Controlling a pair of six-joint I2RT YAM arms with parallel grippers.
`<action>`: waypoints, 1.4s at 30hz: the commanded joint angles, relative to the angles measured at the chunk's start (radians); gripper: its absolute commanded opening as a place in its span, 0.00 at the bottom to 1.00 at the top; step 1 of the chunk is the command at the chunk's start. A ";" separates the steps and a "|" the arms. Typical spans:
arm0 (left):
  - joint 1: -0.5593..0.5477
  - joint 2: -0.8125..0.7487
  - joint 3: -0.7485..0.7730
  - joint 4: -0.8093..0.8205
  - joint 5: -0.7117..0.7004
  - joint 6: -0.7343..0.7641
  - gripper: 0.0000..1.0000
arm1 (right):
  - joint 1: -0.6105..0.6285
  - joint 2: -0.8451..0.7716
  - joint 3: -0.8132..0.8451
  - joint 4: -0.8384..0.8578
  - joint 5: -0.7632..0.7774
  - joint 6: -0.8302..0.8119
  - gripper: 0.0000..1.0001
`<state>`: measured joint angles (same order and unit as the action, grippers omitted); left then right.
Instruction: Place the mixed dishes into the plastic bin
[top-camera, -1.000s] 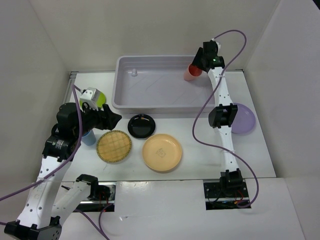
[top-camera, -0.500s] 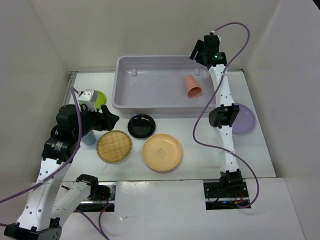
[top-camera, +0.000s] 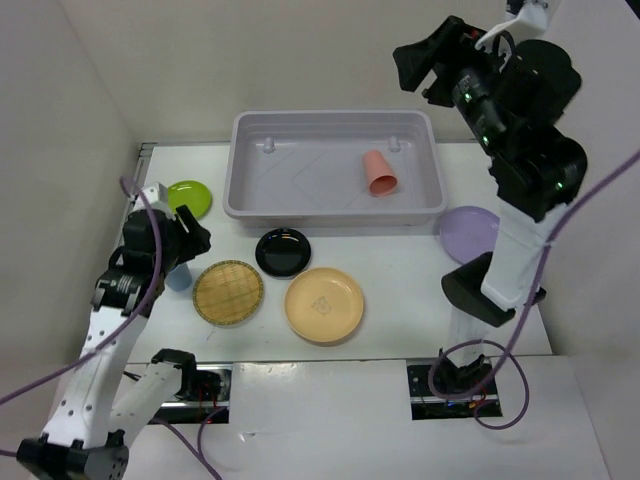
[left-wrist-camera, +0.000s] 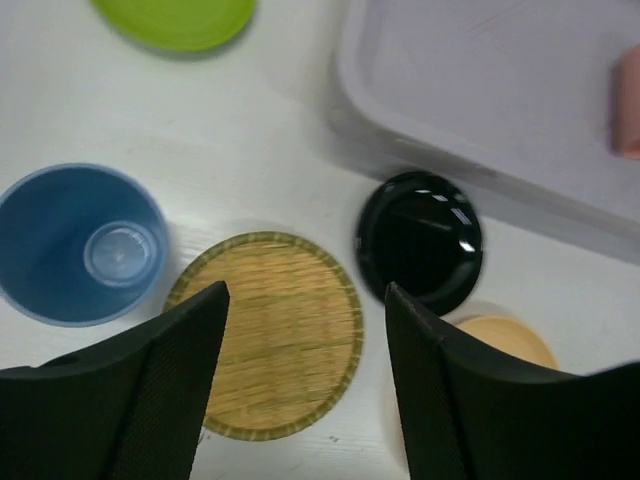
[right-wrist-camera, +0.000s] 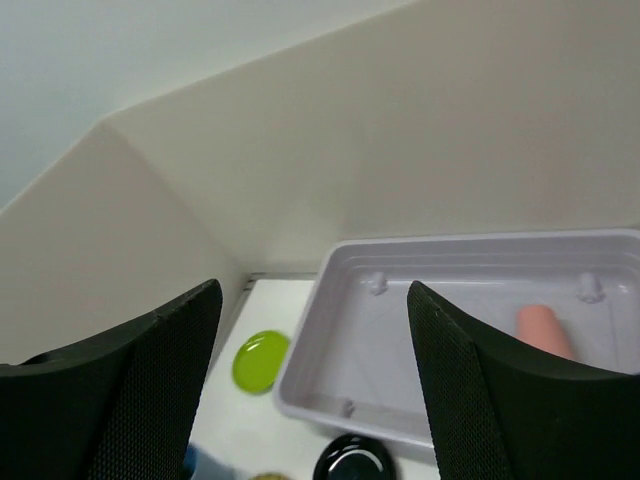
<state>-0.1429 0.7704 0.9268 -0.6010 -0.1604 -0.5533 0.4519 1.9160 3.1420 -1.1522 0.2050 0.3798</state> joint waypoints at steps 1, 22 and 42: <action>0.054 0.104 0.033 -0.052 -0.074 -0.014 0.72 | 0.076 0.029 -0.017 -0.147 0.082 -0.041 0.80; 0.273 0.418 0.087 -0.079 0.073 0.156 0.71 | 0.085 -0.152 -0.005 -0.147 -0.062 -0.030 0.81; 0.241 0.501 0.657 -0.327 -0.066 0.185 0.00 | 0.085 -0.181 -0.005 -0.147 -0.107 -0.019 0.82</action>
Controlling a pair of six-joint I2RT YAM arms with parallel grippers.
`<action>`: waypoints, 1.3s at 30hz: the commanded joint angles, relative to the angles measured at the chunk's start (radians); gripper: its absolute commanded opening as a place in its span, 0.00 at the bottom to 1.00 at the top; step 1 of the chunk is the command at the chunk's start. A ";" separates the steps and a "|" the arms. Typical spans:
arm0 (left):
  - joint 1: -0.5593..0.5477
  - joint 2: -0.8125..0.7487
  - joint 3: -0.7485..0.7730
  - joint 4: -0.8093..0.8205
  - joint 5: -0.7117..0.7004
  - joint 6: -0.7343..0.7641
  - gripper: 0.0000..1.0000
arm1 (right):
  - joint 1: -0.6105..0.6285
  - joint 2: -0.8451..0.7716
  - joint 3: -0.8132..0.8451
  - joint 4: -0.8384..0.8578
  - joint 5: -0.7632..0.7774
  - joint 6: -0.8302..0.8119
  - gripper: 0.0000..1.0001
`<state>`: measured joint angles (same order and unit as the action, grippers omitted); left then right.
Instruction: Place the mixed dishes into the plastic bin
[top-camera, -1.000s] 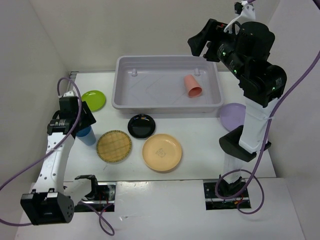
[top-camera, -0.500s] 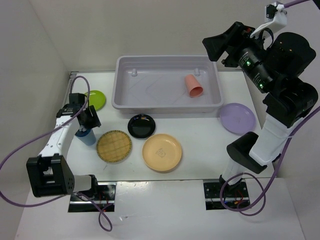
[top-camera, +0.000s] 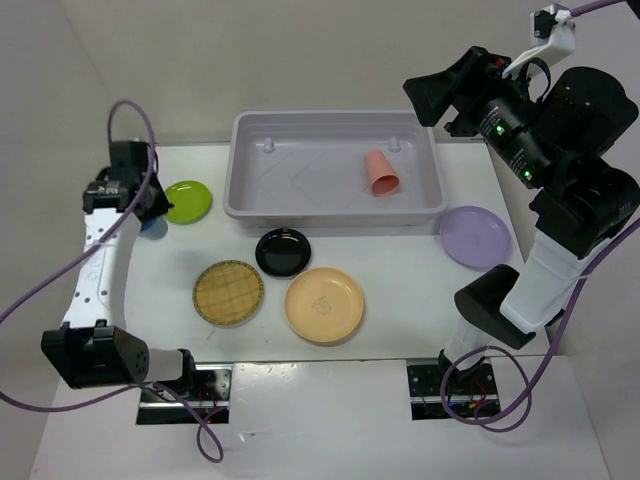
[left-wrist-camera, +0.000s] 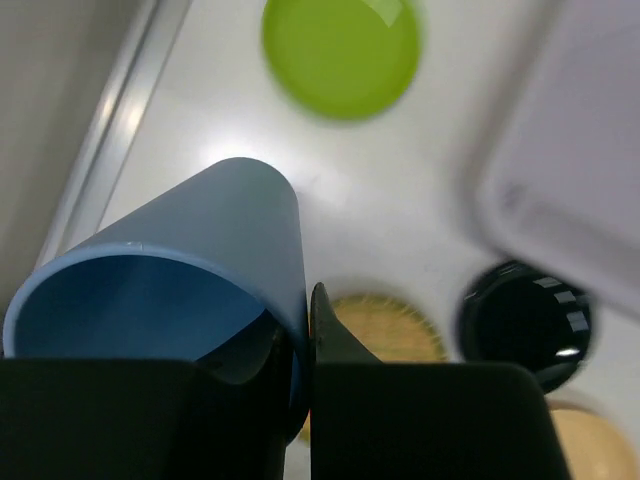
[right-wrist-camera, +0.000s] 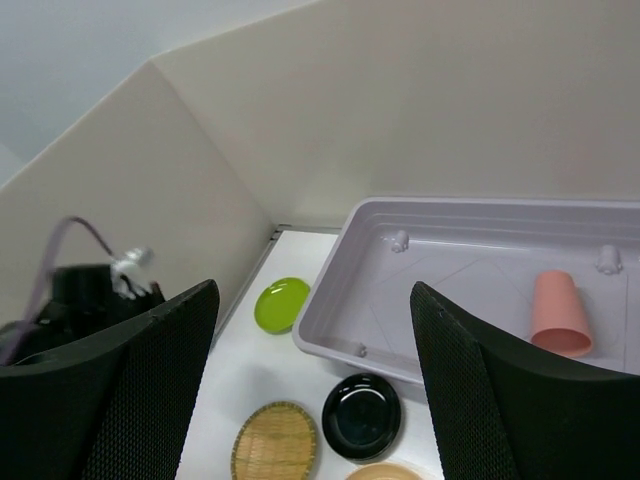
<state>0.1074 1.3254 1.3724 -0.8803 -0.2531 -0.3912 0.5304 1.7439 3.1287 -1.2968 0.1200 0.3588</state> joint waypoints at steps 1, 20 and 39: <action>-0.029 -0.040 0.270 -0.048 0.076 0.023 0.00 | 0.006 -0.009 0.008 -0.002 -0.001 0.002 0.82; -0.445 0.716 0.778 0.057 0.109 0.068 0.00 | 0.006 -0.598 -0.721 0.184 0.185 0.149 0.81; -0.436 0.897 0.775 0.076 0.090 0.086 0.23 | 0.006 -0.793 -2.291 0.778 -0.241 0.373 0.78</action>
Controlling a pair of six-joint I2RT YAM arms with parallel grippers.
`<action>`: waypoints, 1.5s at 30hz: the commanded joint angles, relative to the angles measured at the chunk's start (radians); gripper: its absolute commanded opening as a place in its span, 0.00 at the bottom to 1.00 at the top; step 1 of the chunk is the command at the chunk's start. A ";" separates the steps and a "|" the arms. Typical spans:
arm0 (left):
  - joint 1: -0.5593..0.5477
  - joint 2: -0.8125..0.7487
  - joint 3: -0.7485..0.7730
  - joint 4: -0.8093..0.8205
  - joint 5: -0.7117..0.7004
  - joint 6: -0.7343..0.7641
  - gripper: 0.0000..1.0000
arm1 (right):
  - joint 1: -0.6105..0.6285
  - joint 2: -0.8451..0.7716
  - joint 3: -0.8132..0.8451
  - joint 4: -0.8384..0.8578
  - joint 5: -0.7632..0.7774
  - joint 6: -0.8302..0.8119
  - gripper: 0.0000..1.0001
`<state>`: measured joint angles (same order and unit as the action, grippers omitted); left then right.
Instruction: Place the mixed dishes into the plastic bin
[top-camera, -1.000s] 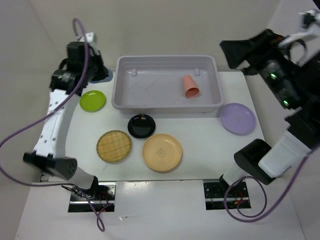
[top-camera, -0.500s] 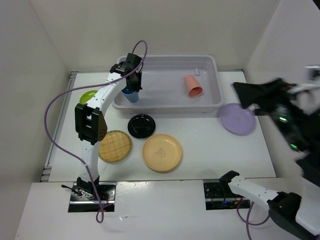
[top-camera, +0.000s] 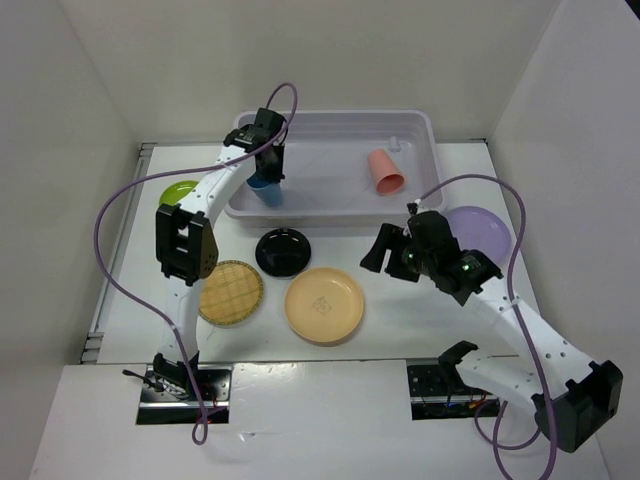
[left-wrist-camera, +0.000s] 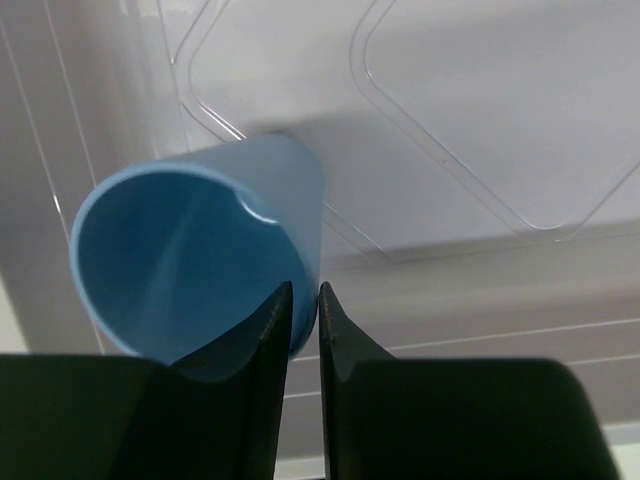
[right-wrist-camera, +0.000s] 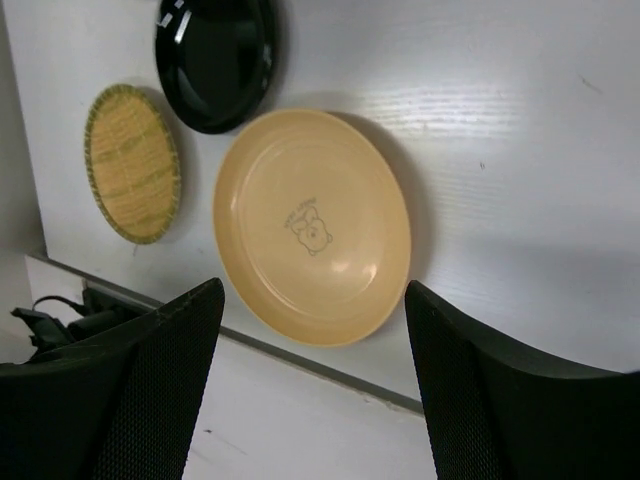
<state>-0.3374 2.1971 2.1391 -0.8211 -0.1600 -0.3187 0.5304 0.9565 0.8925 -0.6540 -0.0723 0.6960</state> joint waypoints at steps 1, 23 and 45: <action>0.009 0.026 0.008 0.007 -0.003 0.013 0.25 | 0.016 0.008 -0.085 0.136 -0.035 0.036 0.78; 0.009 -0.033 0.082 -0.035 0.043 0.033 0.81 | 0.229 0.582 -0.132 0.330 0.100 0.068 0.71; -0.011 -0.408 0.665 -0.334 -0.006 -0.026 0.89 | 0.269 0.500 -0.112 0.214 0.140 0.088 0.01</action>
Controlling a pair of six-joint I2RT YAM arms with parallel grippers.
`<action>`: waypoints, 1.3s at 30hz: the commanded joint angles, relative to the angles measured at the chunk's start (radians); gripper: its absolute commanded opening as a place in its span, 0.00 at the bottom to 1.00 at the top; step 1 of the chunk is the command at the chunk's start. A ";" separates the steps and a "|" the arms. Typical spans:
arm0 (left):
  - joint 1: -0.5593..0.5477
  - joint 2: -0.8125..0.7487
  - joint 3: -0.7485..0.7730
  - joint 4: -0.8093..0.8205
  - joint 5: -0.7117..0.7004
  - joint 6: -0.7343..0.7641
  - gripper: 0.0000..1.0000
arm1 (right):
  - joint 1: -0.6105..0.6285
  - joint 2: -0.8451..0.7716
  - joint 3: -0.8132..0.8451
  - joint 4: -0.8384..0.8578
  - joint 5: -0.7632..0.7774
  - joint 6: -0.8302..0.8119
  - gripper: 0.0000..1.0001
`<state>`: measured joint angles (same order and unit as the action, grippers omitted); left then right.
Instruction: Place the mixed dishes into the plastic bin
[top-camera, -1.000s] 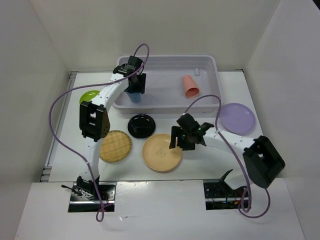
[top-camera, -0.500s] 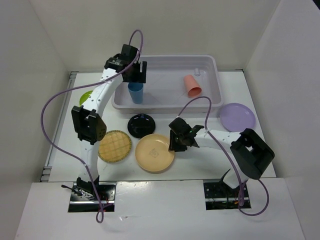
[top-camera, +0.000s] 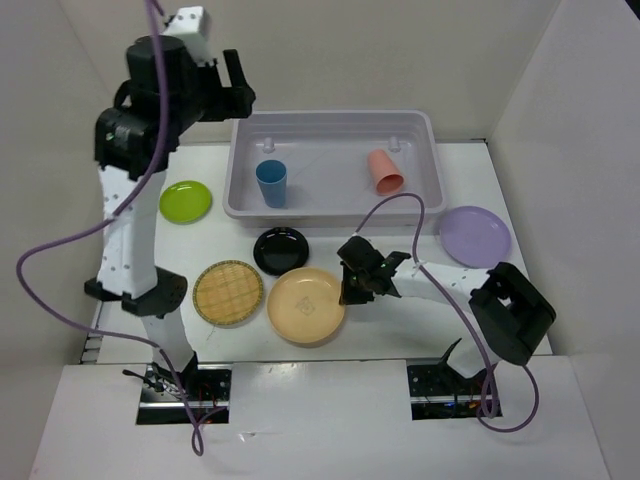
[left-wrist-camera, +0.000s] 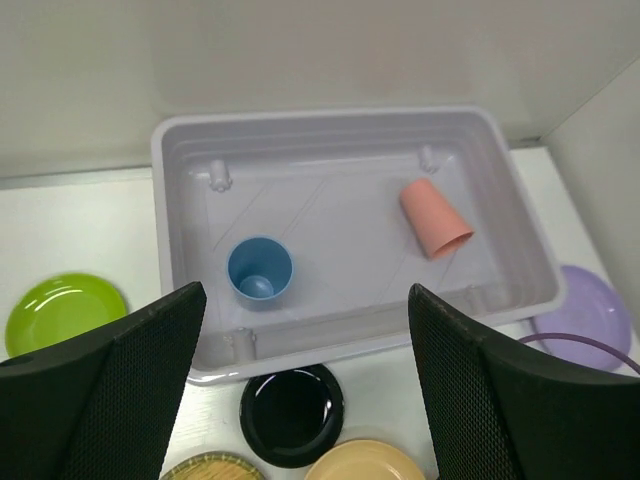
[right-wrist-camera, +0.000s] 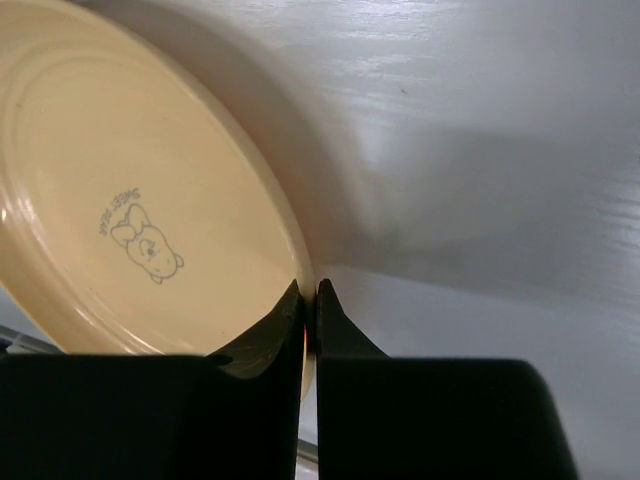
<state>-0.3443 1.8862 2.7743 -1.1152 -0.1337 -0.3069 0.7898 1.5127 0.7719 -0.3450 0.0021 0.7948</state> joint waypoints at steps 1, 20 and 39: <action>-0.004 -0.128 0.030 -0.040 -0.041 -0.047 0.89 | 0.009 -0.074 0.009 -0.116 0.065 -0.020 0.01; -0.004 -1.121 -1.332 0.338 -0.250 -0.139 0.91 | -0.315 -0.335 0.470 -0.136 -0.097 -0.157 0.00; 0.016 -0.970 -1.791 0.354 -0.022 -0.414 0.96 | -0.557 0.553 1.078 0.034 -0.132 -0.128 0.00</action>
<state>-0.3374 0.8871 1.0252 -0.8261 -0.2543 -0.6609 0.2672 2.0403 1.7458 -0.4030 -0.1108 0.6426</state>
